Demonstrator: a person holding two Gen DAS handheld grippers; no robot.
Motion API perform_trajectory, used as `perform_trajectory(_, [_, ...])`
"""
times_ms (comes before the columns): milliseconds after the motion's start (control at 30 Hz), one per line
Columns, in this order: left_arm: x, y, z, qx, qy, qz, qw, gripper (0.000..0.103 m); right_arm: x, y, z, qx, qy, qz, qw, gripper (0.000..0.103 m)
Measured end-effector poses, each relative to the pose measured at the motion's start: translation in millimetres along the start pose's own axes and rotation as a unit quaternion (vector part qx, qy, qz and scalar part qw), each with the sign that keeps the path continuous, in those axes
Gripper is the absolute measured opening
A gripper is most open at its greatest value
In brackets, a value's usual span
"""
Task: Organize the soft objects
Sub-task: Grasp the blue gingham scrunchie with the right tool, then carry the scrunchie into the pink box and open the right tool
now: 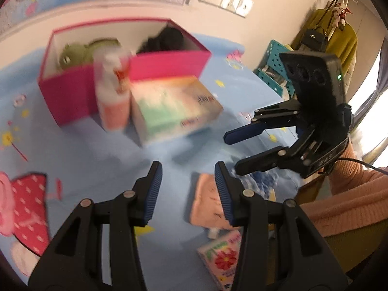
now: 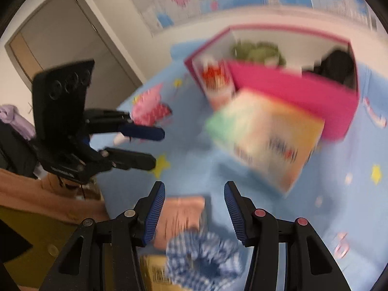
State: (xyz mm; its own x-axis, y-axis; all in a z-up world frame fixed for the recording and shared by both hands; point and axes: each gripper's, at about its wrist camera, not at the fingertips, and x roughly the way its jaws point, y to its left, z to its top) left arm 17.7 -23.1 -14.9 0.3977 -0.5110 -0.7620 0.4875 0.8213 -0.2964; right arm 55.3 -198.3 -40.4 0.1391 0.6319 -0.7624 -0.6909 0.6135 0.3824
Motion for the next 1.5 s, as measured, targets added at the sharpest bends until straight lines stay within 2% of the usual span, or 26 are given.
perform_trajectory(100, [7.2, -3.3, -8.2, -0.007, 0.013, -0.007, 0.9999, 0.047, 1.3, -7.3, -17.9, 0.024, 0.008, -0.003, 1.0, 0.052])
perform_trajectory(267, [13.2, -16.2, -16.9, 0.004, 0.03, -0.025, 0.9992, 0.047, -13.5, -22.7, -36.6, 0.063, -0.004, -0.011, 0.998, 0.052])
perform_trajectory(400, [16.3, -31.2, -19.8, 0.021, 0.038, -0.057, 0.9974, 0.047, -22.4, -36.9, -52.8, 0.096, -0.009, -0.007, 0.995, 0.052])
perform_trajectory(500, [26.6, -39.8, -16.4, 0.029, 0.053, -0.088, 0.9943, 0.047, -14.2, -36.7, -59.9, 0.103, 0.0, 0.001, 0.995, 0.052])
perform_trajectory(600, [38.5, -51.4, -16.2, 0.043, 0.073, -0.097, 0.9917, 0.047, -9.1, -33.6, -64.3, 0.098, 0.0, 0.003, 0.995, 0.051])
perform_trajectory(633, [40.2, -53.3, -16.6, 0.047, 0.078, -0.098, 0.991, 0.047, -9.1, -32.8, -64.3, 0.096, -0.001, 0.002, 0.995, 0.048])
perform_trajectory(700, [45.7, -57.7, -17.1, 0.053, 0.085, -0.092, 0.9908, 0.047, -8.5, -31.8, -65.4, 0.094, -0.002, 0.004, 0.996, 0.026])
perform_trajectory(800, [52.1, -57.6, -16.8, 0.048, 0.09, -0.092, 0.9905, 0.047, -6.1, -30.2, -67.5, 0.09, -0.005, 0.003, 0.996, 0.014])
perform_trajectory(900, [59.2, -55.1, -13.3, 0.04, 0.096, -0.085, 0.9909, 0.047, -12.5, -27.2, -66.0, 0.086, -0.024, 0.001, 0.996, 0.01])
perform_trajectory(1200, [60.5, -54.8, 2.3, 0.028, 0.071, -0.097, 0.9923, 0.047, -49.8, -13.0, -42.7, 0.058, -0.092, -0.015, 0.994, 0.009])
perform_trajectory(1500, [50.3, -51.0, 25.9, 0.019, 0.027, -0.095, 0.9949, 0.043, -71.4, -11.1, -15.7, 0.035, -0.133, -0.038, 0.99, 0.009])
